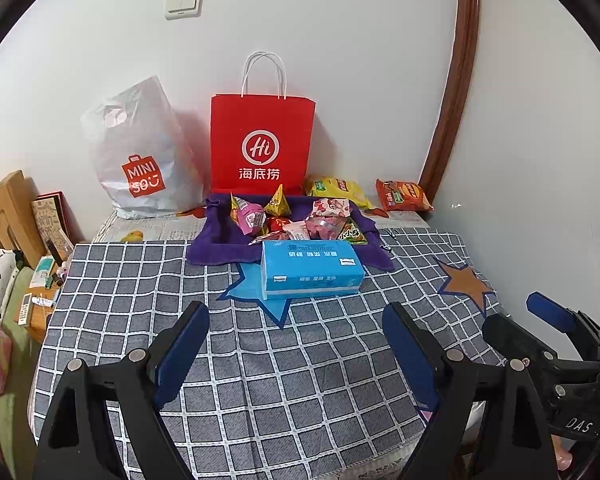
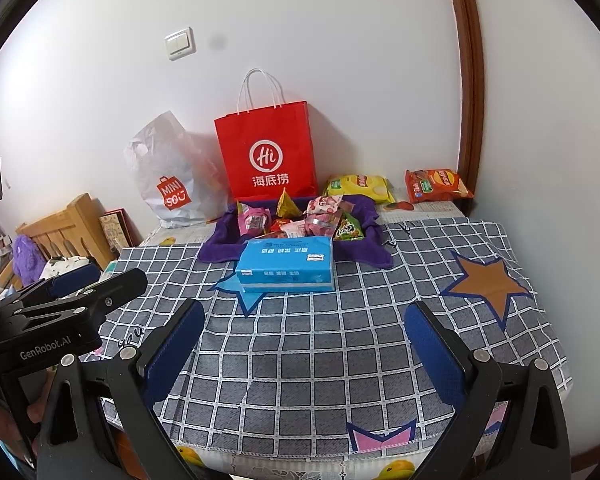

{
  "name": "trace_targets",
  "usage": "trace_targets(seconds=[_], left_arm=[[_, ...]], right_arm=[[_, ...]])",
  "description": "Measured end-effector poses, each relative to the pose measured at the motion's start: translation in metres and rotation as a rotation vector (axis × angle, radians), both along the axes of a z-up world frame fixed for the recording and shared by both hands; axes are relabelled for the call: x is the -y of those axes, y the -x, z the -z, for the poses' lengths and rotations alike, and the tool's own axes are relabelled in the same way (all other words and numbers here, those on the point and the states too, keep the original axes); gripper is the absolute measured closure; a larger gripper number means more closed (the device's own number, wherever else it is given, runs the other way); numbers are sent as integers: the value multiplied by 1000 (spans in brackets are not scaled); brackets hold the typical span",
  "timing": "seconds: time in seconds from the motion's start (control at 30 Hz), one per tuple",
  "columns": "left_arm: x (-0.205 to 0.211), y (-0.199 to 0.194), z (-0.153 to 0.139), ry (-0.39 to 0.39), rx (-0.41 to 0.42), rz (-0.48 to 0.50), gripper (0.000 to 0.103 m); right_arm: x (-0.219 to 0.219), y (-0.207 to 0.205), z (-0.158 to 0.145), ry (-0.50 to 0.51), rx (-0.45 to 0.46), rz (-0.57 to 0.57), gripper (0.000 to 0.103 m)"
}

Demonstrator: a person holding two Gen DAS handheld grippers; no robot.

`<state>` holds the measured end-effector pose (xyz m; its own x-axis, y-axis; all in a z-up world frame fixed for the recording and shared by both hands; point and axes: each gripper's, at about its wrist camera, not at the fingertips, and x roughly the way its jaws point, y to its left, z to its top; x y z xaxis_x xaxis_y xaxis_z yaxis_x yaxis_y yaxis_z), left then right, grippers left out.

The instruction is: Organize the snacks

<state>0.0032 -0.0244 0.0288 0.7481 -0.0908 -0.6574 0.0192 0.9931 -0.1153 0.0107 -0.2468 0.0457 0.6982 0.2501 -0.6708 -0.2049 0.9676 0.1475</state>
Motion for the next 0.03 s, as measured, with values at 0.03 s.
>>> trace_targets(seconds=[0.03], left_arm=[[0, 0, -1, -5, -1, -2, 15]], right_arm=[[0, 0, 0, 0, -1, -1, 4]])
